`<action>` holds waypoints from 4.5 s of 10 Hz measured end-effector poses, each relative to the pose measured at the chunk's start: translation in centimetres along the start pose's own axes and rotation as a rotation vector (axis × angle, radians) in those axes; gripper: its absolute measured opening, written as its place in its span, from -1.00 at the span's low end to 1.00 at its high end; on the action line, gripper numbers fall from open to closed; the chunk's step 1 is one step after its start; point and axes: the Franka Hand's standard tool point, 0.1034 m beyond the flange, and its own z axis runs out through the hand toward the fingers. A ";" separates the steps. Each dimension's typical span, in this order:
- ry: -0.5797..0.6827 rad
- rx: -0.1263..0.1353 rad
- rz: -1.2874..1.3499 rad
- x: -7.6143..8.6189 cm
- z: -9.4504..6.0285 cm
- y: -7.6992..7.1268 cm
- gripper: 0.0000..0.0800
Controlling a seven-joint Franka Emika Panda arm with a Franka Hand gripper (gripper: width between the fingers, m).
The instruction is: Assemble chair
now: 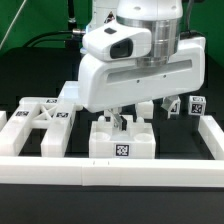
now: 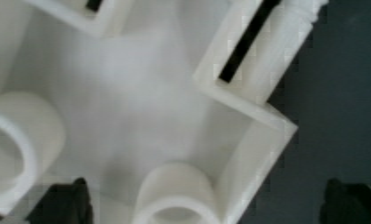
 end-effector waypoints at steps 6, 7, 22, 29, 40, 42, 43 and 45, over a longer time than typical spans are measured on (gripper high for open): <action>0.009 0.047 0.418 0.2 1.1 -0.9 0.62; 0.015 0.046 0.425 0.2 1.3 -0.9 0.62; 0.015 0.044 0.347 0.1 3.1 -1.5 -0.92; 0.033 0.060 0.415 4.5 3.0 -6.5 -0.92; 0.058 0.041 0.416 6.4 1.5 -5.4 -0.35; 0.074 0.041 0.408 6.3 -1.1 -5.2 0.42; 0.074 0.044 0.393 6.0 -2.0 -5.1 0.42; 0.082 0.037 0.337 4.1 -4.4 -4.5 0.61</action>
Offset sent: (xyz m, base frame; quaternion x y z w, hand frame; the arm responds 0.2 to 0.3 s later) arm -0.0011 -0.0010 -0.0046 -0.0162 0.0201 0.1753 0.9842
